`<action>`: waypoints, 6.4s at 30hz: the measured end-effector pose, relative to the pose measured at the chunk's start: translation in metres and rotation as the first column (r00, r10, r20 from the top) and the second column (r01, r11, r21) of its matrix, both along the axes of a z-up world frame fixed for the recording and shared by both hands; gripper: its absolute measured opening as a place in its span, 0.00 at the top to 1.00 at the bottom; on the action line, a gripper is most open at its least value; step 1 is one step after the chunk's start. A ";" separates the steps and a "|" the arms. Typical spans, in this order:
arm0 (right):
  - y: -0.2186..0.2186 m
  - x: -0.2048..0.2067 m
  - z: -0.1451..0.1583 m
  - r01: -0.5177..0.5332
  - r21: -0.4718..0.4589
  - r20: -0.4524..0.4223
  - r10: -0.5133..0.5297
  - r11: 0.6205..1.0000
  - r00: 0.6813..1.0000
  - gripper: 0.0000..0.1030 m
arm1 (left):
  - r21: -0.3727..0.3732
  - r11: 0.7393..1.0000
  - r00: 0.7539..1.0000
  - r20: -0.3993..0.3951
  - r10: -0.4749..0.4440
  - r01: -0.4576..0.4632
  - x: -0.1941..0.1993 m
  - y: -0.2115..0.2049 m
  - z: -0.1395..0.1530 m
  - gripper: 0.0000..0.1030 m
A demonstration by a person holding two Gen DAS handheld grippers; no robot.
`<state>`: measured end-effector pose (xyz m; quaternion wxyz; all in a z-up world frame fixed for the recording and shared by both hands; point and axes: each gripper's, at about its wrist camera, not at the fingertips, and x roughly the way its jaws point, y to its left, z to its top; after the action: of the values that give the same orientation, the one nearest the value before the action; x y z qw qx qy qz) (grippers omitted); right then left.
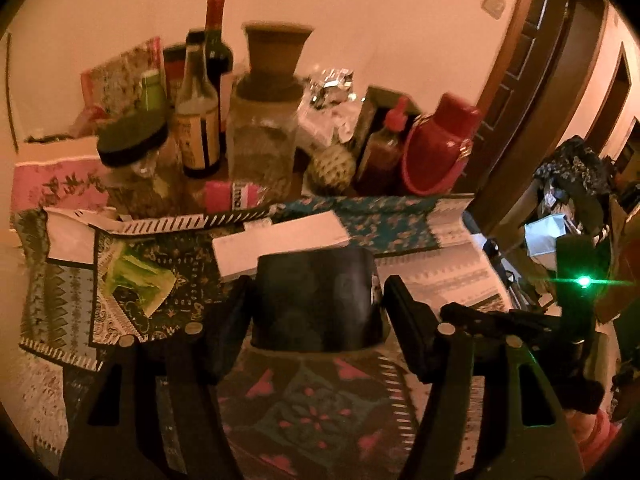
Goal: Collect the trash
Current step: 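Lift the dark cup and clear container and carry them toward the bin, then lower both tools over the bin and open them to drop the items, then raise both tools back up toward the table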
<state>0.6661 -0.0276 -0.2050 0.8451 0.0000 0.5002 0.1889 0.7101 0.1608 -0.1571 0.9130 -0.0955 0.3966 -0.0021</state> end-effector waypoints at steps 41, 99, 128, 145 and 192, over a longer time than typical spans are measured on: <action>-0.121 -0.042 0.027 0.056 0.052 0.057 -0.059 0.997 0.997 0.97 | 0.061 0.998 0.934 -0.356 -0.002 0.025 -0.006 -0.089 -0.095 0.40; -0.125 -0.401 0.110 0.020 0.112 0.218 -0.044 0.994 0.975 0.98 | -0.026 1.000 0.985 0.173 0.003 0.001 -0.469 -0.097 0.084 0.40; -0.112 -0.320 -0.216 -0.117 -0.058 -0.198 0.103 0.991 0.975 0.97 | -0.067 0.990 0.952 -0.290 0.099 -0.123 -0.387 -0.117 -0.248 0.41; -0.137 -0.291 -0.324 -0.063 -0.036 -0.352 0.046 0.997 0.935 0.60 | -0.169 0.980 0.884 -0.467 0.011 -0.102 -0.335 -0.143 -0.402 0.41; -0.126 -0.386 0.091 -0.079 0.089 0.176 0.062 0.993 0.982 0.59 | 0.026 1.000 0.994 0.109 0.013 -0.015 -0.423 -0.126 0.047 0.33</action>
<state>0.2799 -0.1534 -0.1137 0.8771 0.0065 0.4150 0.2417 0.2866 0.0344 -0.1101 0.9344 -0.0858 0.3457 0.0044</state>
